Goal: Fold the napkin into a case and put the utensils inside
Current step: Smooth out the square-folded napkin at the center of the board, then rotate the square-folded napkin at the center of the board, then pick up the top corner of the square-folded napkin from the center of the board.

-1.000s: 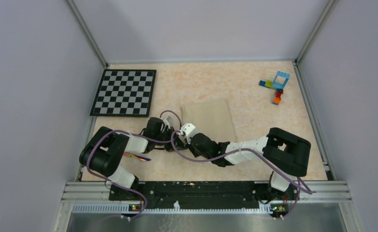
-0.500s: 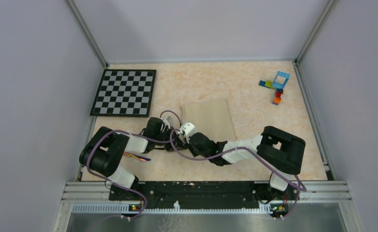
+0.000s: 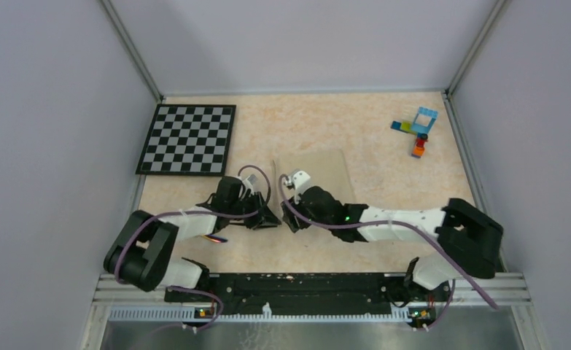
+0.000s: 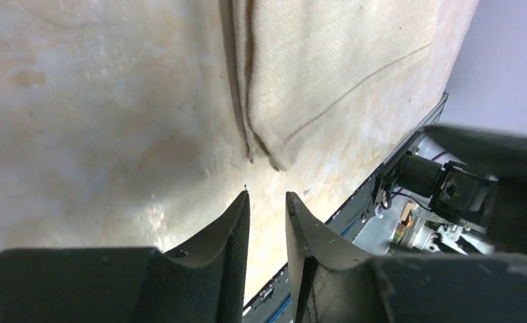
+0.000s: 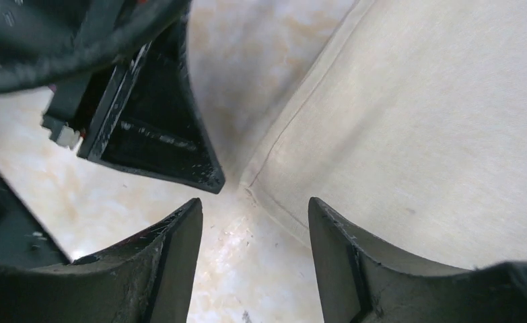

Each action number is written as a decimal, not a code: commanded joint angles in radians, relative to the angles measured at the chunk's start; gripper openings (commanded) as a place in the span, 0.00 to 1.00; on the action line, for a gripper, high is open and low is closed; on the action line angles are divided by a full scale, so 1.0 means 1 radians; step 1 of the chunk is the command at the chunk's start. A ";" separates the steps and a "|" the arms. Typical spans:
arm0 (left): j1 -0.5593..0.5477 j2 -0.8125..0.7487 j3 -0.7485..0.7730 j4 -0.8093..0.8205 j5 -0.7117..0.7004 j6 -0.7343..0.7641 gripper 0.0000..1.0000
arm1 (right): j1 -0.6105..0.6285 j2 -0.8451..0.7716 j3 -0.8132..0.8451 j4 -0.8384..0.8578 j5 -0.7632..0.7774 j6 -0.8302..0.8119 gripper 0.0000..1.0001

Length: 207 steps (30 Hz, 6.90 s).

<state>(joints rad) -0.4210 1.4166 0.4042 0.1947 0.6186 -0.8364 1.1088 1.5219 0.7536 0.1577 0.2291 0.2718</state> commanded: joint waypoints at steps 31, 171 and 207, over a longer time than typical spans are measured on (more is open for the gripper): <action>-0.033 0.234 0.108 0.026 -0.023 0.076 0.03 | -0.882 -0.244 -0.262 -0.217 -0.637 0.229 0.25; 0.294 -0.402 0.390 -0.535 0.121 0.302 0.83 | -0.698 -0.019 0.224 -0.558 -0.281 0.127 0.00; 0.019 -0.169 0.076 -0.123 0.009 0.073 0.56 | -0.436 0.299 0.344 -0.184 -0.640 0.144 0.21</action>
<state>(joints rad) -0.3458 1.1976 0.5167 -0.1322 0.6910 -0.6693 0.7029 1.8885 1.0931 -0.0525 -0.3325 0.2737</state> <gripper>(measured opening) 0.621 0.163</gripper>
